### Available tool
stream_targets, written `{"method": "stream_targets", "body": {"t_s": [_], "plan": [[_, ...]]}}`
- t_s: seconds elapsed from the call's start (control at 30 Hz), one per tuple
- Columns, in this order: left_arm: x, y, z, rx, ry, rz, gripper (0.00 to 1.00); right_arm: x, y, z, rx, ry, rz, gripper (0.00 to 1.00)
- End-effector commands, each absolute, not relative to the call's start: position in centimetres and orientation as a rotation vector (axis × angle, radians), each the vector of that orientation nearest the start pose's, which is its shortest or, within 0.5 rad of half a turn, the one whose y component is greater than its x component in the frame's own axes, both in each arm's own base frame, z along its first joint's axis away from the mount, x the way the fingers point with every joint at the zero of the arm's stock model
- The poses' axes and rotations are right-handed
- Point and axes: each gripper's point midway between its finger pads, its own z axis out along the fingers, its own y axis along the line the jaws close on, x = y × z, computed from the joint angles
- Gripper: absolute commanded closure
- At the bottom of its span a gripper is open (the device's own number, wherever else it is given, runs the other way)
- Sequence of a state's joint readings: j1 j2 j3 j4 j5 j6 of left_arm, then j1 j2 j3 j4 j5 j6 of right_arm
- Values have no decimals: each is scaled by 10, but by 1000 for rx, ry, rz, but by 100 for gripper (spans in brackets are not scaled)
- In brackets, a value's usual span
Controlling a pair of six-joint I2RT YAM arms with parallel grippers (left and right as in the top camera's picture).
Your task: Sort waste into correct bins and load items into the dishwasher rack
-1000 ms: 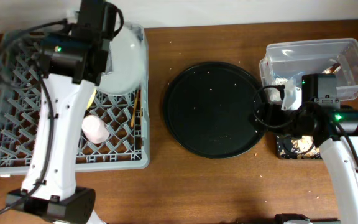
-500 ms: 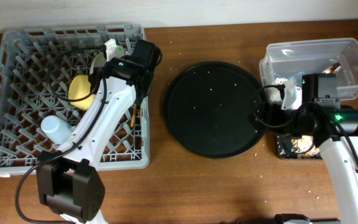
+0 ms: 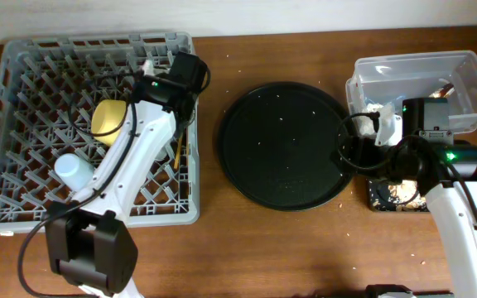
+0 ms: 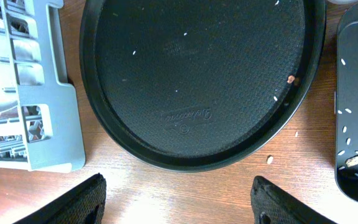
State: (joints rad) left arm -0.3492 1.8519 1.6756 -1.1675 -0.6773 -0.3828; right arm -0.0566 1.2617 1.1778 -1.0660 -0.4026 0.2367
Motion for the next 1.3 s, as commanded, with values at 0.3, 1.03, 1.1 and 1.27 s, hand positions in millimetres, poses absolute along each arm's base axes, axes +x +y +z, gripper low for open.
{"method": "stream_targets", "body": {"t_s": [0.3,1.03,1.1,1.27], "plan": [[338,-161,322,342,2450,-481,18,279,52,191,226,2715,596,26],[313,-96,319,219,2523,-95,1,299,26,271,-133,2220,222,2],[313,-96,319,219,2523,-95,1,271,27,285,-320,2039,92,1],[313,-96,319,219,2523,-95,1,203,34,222,-390,1824,18,1]]}}
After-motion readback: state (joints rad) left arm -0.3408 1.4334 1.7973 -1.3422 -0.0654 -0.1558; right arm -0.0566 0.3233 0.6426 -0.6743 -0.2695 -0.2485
